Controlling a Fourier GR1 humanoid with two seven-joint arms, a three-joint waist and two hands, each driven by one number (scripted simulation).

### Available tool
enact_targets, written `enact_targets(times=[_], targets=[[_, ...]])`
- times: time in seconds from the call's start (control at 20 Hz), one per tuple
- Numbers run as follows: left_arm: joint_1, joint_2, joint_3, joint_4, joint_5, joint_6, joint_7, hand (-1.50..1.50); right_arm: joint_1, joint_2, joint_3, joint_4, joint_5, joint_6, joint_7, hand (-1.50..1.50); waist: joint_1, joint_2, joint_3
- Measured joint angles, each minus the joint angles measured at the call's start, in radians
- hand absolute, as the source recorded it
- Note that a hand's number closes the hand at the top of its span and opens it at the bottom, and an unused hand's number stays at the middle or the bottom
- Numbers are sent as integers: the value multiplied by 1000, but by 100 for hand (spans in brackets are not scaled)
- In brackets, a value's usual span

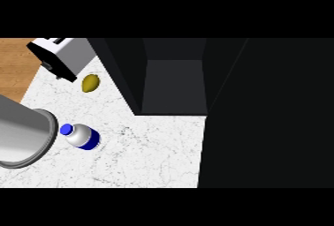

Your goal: Pick up the bottled water, place it into the cabinet and close the cabinet

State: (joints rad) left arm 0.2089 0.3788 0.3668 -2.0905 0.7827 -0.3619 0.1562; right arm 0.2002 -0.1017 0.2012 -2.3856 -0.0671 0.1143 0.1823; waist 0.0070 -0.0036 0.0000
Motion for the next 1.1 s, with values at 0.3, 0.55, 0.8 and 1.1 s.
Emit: enact_targets(times=[0.3, 0.55, 0.8, 1.1], targets=[[39, -7, 54, -21, 48, -30, 69, -150, 18, 17, 60, -74, 25, -14, 72, -150, -4, 1, 0], [66, -25, 90, -15, 43, -73, 100, -150, -16, 39, 90, -86, 59, -41, 121, -150, -4, 2, 0], [43, -46, 78, 22, -56, -118, 91, -150, -6, 60, 172, -91, 88, -71, 138, -150, -8, 2, 0], [-12, -86, 46, 126, -185, -145, 53, -150, -38, 63, 217, -86, 113, -102, 166, -150, -10, 3, 0]])
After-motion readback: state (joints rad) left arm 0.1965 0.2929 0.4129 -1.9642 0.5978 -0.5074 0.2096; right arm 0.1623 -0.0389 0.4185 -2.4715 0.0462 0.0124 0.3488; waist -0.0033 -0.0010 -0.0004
